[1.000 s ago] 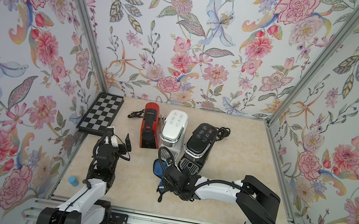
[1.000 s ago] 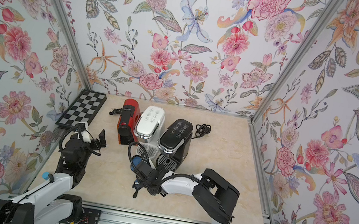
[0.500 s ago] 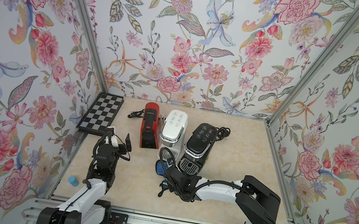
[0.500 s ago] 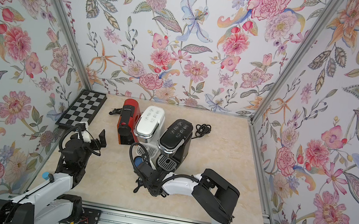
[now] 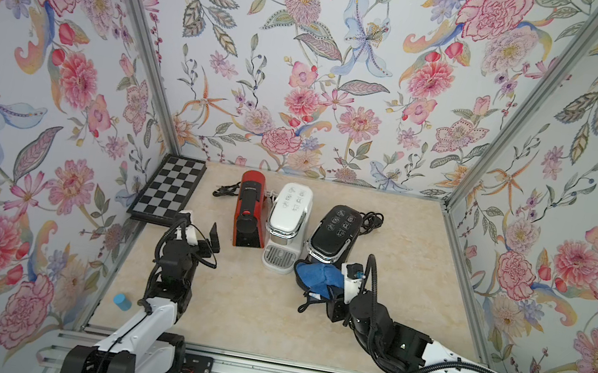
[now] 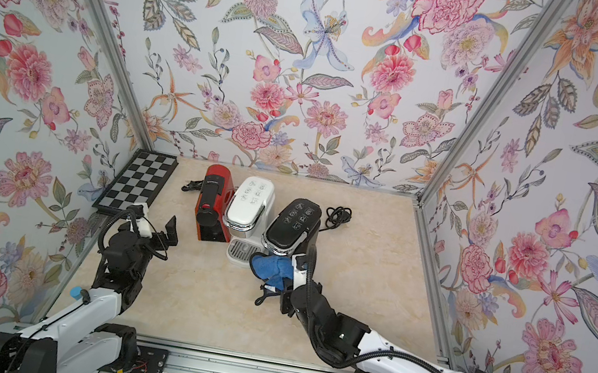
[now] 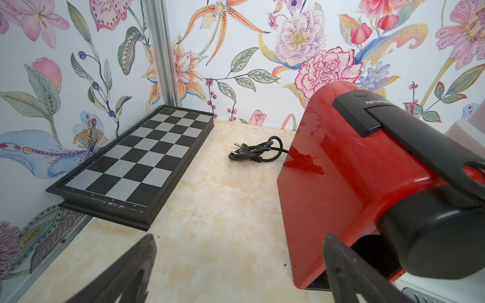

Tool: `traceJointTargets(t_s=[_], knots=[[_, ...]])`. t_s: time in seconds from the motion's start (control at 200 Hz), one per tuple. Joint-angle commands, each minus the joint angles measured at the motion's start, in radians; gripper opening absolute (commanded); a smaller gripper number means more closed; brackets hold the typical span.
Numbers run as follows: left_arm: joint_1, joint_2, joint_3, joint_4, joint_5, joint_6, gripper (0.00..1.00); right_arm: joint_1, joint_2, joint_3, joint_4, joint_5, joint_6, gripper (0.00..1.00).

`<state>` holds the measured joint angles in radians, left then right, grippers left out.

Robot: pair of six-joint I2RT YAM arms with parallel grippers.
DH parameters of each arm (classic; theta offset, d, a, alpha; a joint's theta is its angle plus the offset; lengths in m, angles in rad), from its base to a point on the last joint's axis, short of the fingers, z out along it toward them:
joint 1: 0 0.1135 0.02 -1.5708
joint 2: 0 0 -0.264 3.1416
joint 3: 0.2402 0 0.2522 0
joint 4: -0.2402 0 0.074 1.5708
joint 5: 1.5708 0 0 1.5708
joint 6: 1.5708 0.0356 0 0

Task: Wipe the surface of a coffee machine
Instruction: Pick up the cleaning item at the center of the board, then wipe the dirt from the surface of the coffee machine.

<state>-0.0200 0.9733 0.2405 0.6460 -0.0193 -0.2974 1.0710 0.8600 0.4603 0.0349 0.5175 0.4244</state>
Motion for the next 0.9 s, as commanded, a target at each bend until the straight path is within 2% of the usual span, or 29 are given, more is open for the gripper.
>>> traceJointTargets(t_s=[0.0,0.085,0.18,0.25,0.405,0.525,0.685,0.891], knots=[[-0.009,0.007,0.007,-0.021,0.067,-0.03,0.99,-0.078,-0.207,-0.088,0.002,0.073,0.027,0.26],[-0.043,-0.003,0.03,-0.077,0.119,-0.068,0.99,-0.156,-0.356,-0.12,-0.041,0.063,0.026,0.26],[-0.142,-0.038,0.044,-0.099,0.112,-0.119,0.99,-0.26,-0.412,-0.116,-0.067,0.0,0.019,0.25],[-0.244,-0.053,0.076,-0.129,0.085,-0.129,0.99,-0.35,-0.375,-0.083,-0.073,-0.086,0.025,0.25],[-0.475,-0.037,0.242,-0.295,-0.024,-0.095,0.99,-0.518,-0.181,0.04,-0.066,-0.329,0.025,0.27],[-0.616,0.002,0.405,-0.406,-0.077,-0.044,0.99,-0.535,-0.081,0.101,-0.019,-0.413,-0.004,0.28],[-0.725,0.152,0.589,-0.475,-0.027,-0.027,0.99,-0.534,-0.012,0.144,0.054,-0.516,0.019,0.29],[-0.786,0.362,0.696,-0.418,0.01,-0.028,0.99,-0.556,0.075,0.132,0.113,-0.529,0.045,0.29]])
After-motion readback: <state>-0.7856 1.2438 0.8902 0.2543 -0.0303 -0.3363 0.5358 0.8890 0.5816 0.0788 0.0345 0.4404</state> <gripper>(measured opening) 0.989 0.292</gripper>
